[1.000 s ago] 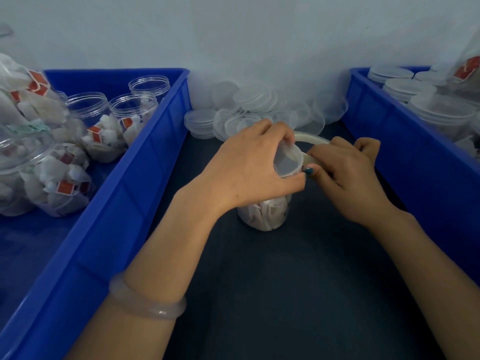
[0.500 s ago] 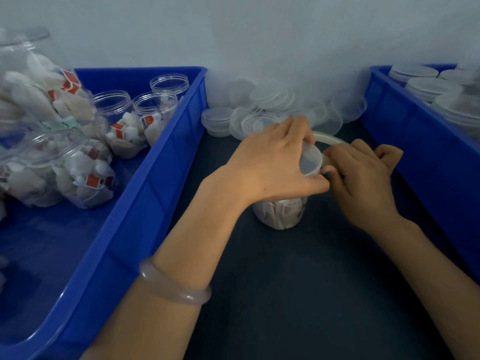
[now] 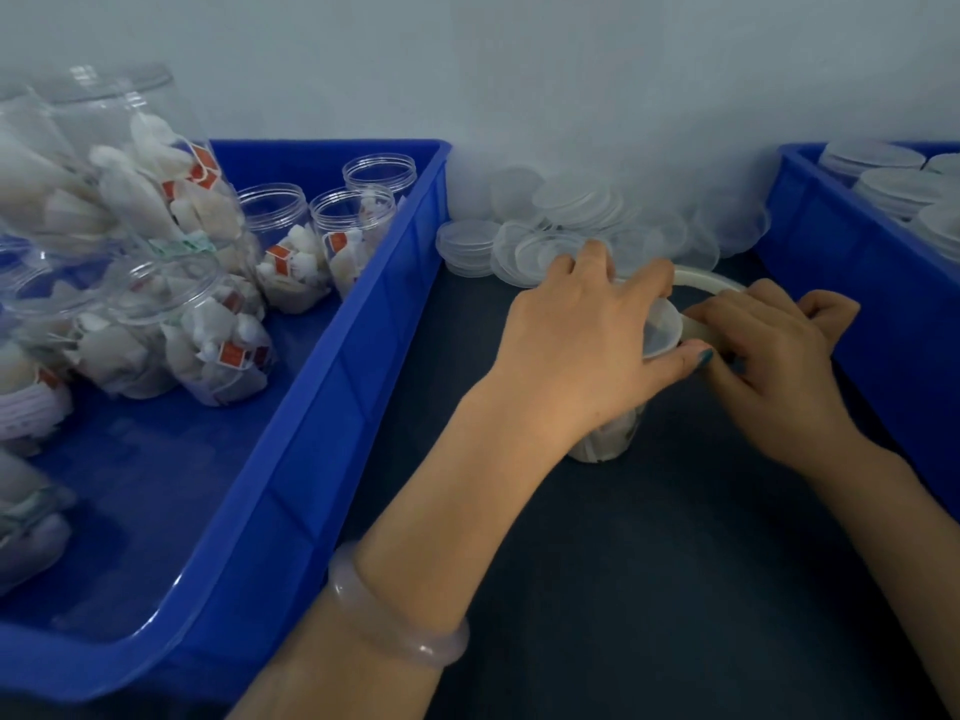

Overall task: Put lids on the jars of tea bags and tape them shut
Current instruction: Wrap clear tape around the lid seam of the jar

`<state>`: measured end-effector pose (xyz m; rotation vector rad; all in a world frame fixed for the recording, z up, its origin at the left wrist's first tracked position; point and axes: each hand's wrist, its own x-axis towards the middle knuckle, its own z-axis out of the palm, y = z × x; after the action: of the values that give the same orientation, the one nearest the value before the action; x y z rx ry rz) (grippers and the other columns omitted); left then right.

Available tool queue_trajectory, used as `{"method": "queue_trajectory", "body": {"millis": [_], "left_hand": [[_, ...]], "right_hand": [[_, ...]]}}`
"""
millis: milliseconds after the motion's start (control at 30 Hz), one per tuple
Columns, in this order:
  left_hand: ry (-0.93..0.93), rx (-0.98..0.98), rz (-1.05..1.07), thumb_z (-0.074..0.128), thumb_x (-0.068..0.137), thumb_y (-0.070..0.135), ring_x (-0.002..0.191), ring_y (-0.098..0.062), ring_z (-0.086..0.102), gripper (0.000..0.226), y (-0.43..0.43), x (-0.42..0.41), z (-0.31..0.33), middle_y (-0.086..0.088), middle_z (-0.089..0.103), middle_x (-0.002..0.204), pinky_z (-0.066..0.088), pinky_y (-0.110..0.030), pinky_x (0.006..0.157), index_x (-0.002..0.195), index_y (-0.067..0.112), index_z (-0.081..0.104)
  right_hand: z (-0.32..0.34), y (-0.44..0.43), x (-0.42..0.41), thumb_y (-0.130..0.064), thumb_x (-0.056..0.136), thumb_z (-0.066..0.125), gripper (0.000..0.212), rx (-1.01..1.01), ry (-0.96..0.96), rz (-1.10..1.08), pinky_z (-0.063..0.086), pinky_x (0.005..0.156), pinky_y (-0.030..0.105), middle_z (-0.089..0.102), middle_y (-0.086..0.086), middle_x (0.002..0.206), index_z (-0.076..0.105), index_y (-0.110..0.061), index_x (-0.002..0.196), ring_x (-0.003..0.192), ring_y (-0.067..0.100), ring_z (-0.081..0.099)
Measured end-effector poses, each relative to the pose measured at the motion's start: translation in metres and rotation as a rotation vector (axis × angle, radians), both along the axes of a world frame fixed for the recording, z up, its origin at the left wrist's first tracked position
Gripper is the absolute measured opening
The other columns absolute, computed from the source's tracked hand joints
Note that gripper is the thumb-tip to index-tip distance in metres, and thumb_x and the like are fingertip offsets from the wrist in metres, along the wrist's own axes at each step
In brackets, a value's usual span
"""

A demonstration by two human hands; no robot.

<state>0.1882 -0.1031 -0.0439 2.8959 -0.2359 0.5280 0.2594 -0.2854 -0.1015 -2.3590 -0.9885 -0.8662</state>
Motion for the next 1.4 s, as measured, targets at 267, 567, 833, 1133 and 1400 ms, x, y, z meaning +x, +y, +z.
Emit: {"method": "queue_trajectory", "body": {"millis": [267, 567, 833, 1133, 1400], "left_hand": [[0.078, -0.019, -0.091, 0.056, 0.087, 0.072, 0.107, -0.014, 0.051, 0.057, 0.013, 0.002, 0.007, 0.002, 0.048, 0.124, 0.042, -0.03, 0.073, 0.132, 0.037, 0.051], [0.086, -0.083, -0.108, 0.057, 0.089, 0.067, 0.118, -0.018, 0.046, 0.058, 0.009, 0.0, 0.0, 0.001, 0.045, 0.13, 0.051, -0.037, 0.081, 0.133, 0.031, 0.048], [-0.04, -0.123, -0.049, 0.057, 0.085, 0.073, 0.111, -0.015, 0.048, 0.055, 0.001, 0.002, -0.01, 0.005, 0.05, 0.12, 0.045, -0.032, 0.07, 0.123, 0.033, 0.052], [-0.02, -0.137, -0.046, 0.057, 0.089, 0.061, 0.109, -0.015, 0.049, 0.041, 0.004, 0.003, -0.005, 0.006, 0.053, 0.117, 0.046, -0.033, 0.074, 0.119, 0.034, 0.054], [-0.059, -0.158, -0.043, 0.06, 0.089, 0.056, 0.11, -0.014, 0.047, 0.038, 0.001, -0.002, -0.01, 0.007, 0.051, 0.12, 0.044, -0.031, 0.071, 0.12, 0.034, 0.055]], "right_hand": [[0.005, 0.0, -0.004, -0.054, 0.105, 0.027, 0.05, -0.019, -0.02, 0.009, 0.021, 0.077, 0.041, 0.047, -0.01, 0.075, 0.061, -0.019, 0.09, 0.079, 0.015, 0.041], [0.002, 0.007, -0.01, -0.04, 0.098, 0.033, 0.027, 0.0, 0.1, -0.02, 0.016, 0.076, 0.035, 0.042, -0.015, 0.067, 0.053, -0.027, 0.085, 0.071, 0.013, 0.04], [0.009, 0.002, -0.007, -0.043, 0.093, 0.026, 0.036, -0.045, 0.264, 0.047, 0.018, 0.077, 0.035, 0.053, -0.007, 0.072, 0.058, -0.026, 0.092, 0.071, 0.013, 0.046], [0.002, 0.018, -0.016, -0.029, 0.095, 0.031, 0.032, 0.059, 0.262, -0.152, 0.009, 0.069, 0.033, 0.05, -0.013, 0.067, 0.063, -0.029, 0.092, 0.076, 0.008, 0.041], [-0.006, 0.034, -0.033, -0.032, 0.092, 0.019, 0.039, 0.192, 0.265, -0.245, 0.016, 0.075, 0.035, 0.046, -0.013, 0.068, 0.057, -0.027, 0.089, 0.071, 0.008, 0.041]]}}
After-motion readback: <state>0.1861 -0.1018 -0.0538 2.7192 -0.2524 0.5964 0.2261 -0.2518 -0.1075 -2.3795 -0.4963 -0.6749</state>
